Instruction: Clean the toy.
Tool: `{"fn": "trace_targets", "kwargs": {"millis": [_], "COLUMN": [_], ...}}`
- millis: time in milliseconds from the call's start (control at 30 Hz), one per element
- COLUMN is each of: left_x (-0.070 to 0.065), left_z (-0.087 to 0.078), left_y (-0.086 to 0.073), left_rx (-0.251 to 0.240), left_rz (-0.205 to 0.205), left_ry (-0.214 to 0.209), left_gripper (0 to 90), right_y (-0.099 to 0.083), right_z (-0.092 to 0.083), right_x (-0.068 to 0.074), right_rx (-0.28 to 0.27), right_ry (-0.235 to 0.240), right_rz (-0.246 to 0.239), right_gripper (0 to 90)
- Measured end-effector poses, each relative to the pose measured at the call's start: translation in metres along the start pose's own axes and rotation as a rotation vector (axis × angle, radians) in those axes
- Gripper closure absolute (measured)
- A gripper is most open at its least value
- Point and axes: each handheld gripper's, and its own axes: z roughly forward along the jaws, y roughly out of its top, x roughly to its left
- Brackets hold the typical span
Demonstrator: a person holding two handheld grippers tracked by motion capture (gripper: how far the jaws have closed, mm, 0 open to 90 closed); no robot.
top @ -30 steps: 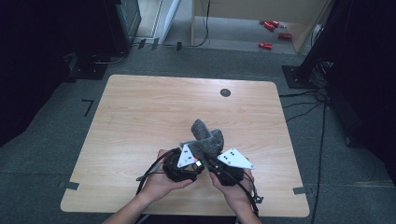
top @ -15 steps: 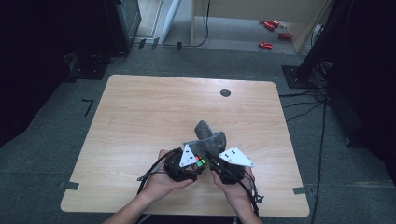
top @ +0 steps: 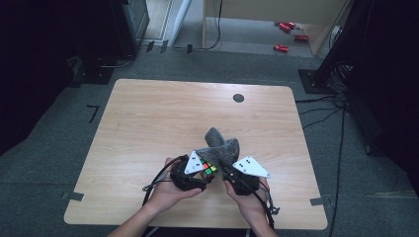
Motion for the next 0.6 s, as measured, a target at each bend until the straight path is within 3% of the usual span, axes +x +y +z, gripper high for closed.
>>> {"fn": "trace_targets", "kwargs": {"millis": [100, 167, 200, 233, 267, 333, 367, 400, 433, 500, 600], "left_x": [-0.003, -0.008, -0.008, -0.011, -0.011, -0.01, -0.008, -0.007, -0.006, -0.005, -0.005], "left_z": [0.004, 0.009, 0.009, 0.009, 0.008, 0.006, 0.005, 0.003, 0.002, 0.001, 0.003], "left_y": [0.0, 0.0, 0.0, 0.001, 0.001, 0.001, 0.001, 0.001, 0.001, 0.001, 0.002], "left_rx": [0.018, 0.032, 0.032, 0.028, 0.025, 0.021, 0.011, 0.003, -0.002, -0.01, -0.008], "left_rz": [0.014, 0.028, 0.028, 0.041, 0.045, 0.042, 0.037, 0.034, 0.033, 0.025, 0.025], "left_ry": [0.007, 0.005, 0.005, 0.006, 0.012, 0.01, 0.005, 0.004, 0.006, -0.006, -0.007], "left_gripper": [35.3, 35.3, 35.3, 35.3, 35.3, 35.3, 35.3, 35.3, 35.3, 35.3, 35.3], "right_y": [-0.002, -0.003, -0.003, -0.004, -0.005, -0.004, -0.003, -0.003, -0.003, -0.004, -0.005], "right_z": [-0.002, -0.003, -0.003, 0.0, 0.0, 0.0, 0.0, 0.0, 0.0, 0.0, -0.002], "right_x": [0.008, 0.021, 0.021, 0.033, 0.034, 0.034, 0.023, 0.023, 0.009, -0.001, 0.007], "right_rx": [-0.007, -0.012, -0.012, 0.007, 0.012, 0.005, -0.001, -0.001, -0.003, -0.003, -0.011], "right_ry": [0.009, 0.074, 0.074, 0.093, 0.087, 0.083, 0.059, 0.059, 0.027, 0.034, 0.027], "right_rz": [-0.024, -0.052, -0.052, -0.096, -0.106, -0.105, -0.08, -0.08, -0.036, 0.011, -0.014], "right_gripper": [78.4, 79.1, 79.1, 79.4, 79.4, 79.4, 79.5, 79.5, 79.5, 79.5, 79.5]}}
